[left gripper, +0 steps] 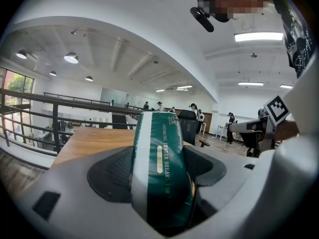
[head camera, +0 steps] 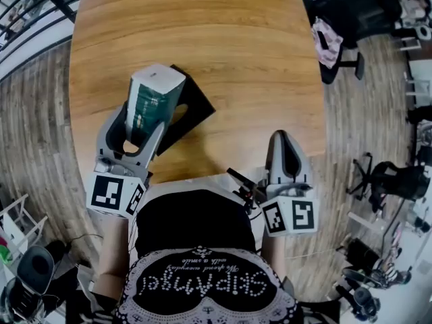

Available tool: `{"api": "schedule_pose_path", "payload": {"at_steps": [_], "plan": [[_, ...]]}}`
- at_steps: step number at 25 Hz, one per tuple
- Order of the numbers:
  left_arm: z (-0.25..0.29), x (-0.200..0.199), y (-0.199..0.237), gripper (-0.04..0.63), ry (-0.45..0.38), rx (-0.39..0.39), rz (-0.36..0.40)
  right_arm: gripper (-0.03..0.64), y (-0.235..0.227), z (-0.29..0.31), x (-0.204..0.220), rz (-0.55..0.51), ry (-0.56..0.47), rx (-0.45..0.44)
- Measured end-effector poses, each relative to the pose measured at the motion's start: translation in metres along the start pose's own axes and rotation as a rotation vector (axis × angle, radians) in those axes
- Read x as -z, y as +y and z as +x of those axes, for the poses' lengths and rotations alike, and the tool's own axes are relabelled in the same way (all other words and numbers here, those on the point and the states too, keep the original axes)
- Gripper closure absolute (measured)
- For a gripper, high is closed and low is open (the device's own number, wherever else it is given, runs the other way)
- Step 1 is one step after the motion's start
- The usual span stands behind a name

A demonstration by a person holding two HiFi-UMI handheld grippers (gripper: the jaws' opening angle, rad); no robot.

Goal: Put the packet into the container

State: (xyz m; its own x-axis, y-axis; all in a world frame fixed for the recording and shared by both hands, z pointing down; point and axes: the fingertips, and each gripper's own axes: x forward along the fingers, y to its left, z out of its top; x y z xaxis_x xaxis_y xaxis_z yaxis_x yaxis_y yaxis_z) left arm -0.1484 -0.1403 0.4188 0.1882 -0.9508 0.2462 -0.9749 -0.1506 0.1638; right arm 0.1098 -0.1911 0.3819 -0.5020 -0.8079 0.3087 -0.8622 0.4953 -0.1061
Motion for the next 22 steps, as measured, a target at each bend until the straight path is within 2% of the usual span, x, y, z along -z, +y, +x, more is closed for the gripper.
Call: {"api": "schedule_pose_path", "payload": {"at_steps": [14,22], "plan": [[0.008,0.041,-0.001,0.252,0.066,0.040,0.000,0.577,0.000,-0.011,0.011,0.014,0.018,0.040],[0.017,0.056,-0.012,0.253,0.104,0.064,0.062,0.577,-0.010,-0.021,0.013,0.025,0.017,0.064]]}}
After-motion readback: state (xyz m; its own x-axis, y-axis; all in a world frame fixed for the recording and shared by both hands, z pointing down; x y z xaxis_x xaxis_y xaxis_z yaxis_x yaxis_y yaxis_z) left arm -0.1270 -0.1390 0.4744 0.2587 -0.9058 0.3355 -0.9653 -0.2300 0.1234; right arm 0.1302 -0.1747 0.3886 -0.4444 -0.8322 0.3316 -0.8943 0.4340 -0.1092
